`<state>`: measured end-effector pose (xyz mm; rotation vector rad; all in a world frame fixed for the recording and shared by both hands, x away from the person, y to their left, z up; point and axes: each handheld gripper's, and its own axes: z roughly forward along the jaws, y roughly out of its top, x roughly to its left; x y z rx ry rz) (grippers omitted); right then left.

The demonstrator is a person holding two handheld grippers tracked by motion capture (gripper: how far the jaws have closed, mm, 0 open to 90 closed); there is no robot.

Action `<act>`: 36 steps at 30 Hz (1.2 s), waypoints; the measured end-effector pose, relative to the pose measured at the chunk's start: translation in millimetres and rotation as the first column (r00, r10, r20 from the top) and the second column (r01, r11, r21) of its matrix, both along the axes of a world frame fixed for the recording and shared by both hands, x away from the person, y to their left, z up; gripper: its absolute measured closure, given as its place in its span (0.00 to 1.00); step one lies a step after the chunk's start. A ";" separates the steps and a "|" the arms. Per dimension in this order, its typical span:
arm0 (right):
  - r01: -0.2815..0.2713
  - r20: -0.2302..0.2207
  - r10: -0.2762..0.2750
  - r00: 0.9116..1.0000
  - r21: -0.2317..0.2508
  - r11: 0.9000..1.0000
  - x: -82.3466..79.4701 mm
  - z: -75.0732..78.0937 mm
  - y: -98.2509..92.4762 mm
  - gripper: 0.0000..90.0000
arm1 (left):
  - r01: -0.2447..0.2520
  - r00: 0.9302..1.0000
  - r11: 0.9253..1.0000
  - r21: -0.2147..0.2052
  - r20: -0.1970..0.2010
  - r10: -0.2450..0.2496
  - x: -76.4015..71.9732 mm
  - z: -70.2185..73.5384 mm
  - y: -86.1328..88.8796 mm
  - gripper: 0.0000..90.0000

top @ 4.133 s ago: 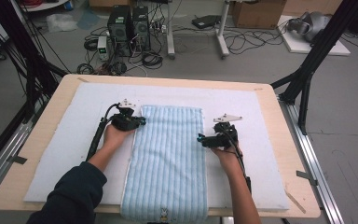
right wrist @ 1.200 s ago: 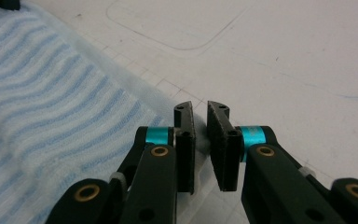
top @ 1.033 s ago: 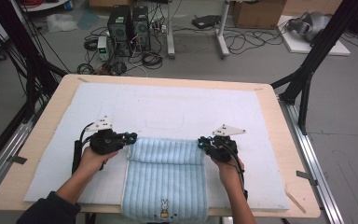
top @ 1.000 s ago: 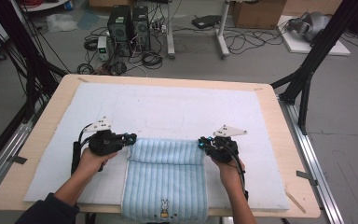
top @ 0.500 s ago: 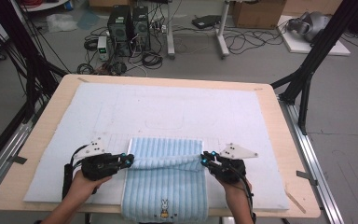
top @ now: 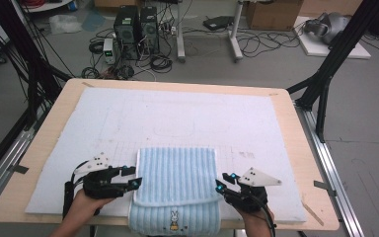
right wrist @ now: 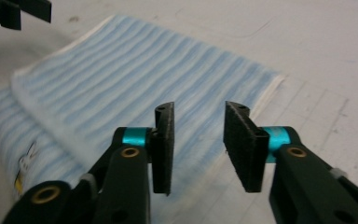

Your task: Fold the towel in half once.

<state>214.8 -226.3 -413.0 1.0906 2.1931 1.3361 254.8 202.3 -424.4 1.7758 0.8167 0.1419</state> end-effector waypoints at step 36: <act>0.017 -0.145 -0.033 0.989 -0.107 0.994 108.5 -30.3 28.6 0.93 | -0.152 0.979 0.968 0.202 -0.103 0.175 107.5 -24.9 -22.4 0.95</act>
